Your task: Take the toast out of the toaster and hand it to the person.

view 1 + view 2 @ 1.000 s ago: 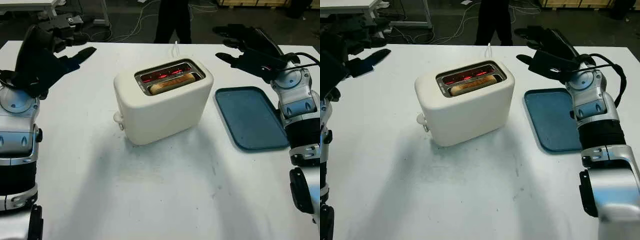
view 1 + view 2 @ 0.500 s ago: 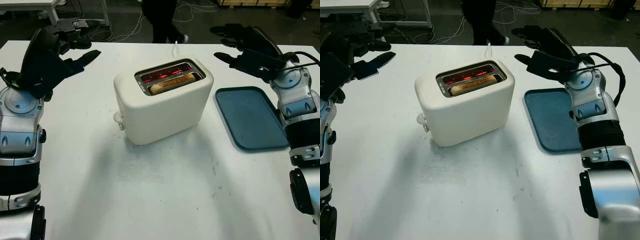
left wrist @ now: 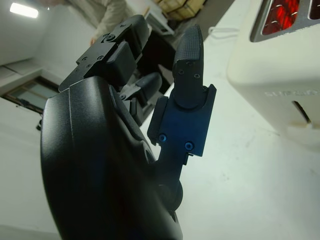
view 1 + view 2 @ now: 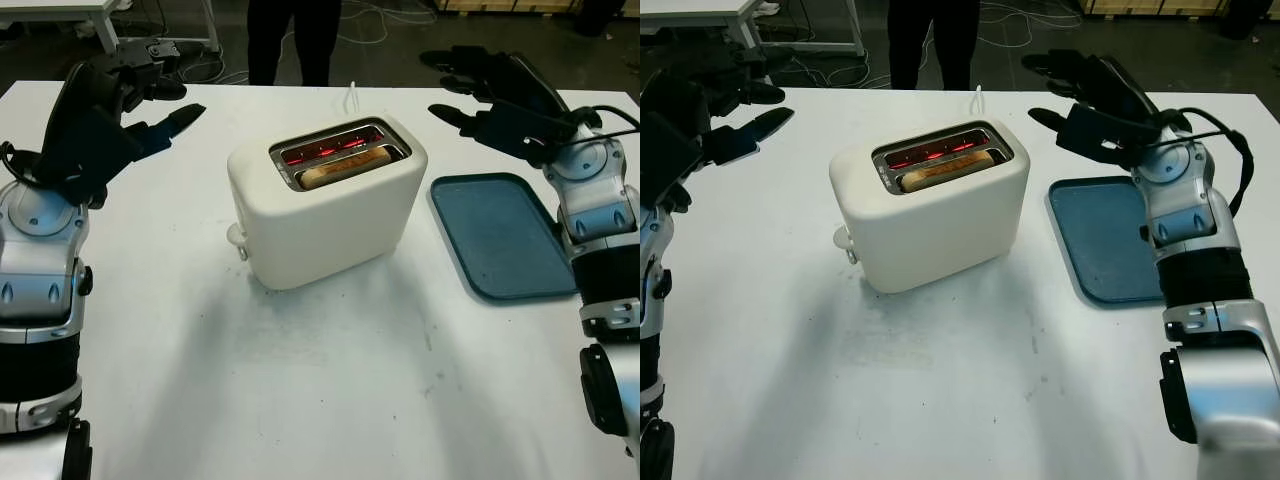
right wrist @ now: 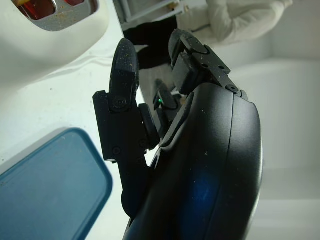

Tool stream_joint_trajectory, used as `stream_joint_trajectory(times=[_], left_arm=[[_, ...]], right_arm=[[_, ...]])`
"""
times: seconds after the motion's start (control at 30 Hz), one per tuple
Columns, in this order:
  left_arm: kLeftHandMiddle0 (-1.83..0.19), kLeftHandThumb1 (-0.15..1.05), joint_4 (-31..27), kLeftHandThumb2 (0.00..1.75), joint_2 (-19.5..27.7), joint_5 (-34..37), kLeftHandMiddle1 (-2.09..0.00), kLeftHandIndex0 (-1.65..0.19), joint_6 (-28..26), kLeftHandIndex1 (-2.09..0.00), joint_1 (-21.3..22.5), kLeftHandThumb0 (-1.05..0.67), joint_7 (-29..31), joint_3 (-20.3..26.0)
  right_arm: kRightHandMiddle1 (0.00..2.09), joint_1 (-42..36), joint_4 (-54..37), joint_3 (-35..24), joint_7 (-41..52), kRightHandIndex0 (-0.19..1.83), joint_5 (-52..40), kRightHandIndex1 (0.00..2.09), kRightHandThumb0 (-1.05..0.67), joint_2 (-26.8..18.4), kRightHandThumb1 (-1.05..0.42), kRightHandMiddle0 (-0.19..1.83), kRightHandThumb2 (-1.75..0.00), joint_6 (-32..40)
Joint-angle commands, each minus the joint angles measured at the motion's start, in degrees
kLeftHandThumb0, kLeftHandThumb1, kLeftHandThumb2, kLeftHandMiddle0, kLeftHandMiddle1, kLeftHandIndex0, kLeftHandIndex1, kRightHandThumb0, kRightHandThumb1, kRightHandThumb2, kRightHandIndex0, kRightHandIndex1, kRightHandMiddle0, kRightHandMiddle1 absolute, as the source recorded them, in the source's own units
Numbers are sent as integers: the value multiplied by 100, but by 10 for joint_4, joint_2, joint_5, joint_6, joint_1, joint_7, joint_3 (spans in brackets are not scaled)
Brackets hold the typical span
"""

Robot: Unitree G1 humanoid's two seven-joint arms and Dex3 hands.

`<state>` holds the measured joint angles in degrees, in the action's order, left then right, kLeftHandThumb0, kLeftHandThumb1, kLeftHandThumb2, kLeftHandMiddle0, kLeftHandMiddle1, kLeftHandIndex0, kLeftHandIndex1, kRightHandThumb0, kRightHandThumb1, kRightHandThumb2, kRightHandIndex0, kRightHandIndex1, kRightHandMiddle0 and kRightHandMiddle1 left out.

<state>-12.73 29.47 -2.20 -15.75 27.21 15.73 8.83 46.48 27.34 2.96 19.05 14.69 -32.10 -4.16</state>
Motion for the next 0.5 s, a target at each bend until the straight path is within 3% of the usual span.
stream_joint_trajectory(times=[0.0, 0.47], left_arm=[[-17, 92, -8, 24, 3, 5, -101, -55, -4, -16, -4, -48, 3, 3], [-17, 92, -13, 24, 1, 2, -99, -53, -10, -18, -5, -47, 1, 4]], right_arm=[[0, -7, -12, -2, 0, 51, -7, 2, -38, 4, -92, 42, -39, 3], [1, -9, -14, 10, 4, 57, 8, 3, -39, -4, -92, 44, -40, -2]])
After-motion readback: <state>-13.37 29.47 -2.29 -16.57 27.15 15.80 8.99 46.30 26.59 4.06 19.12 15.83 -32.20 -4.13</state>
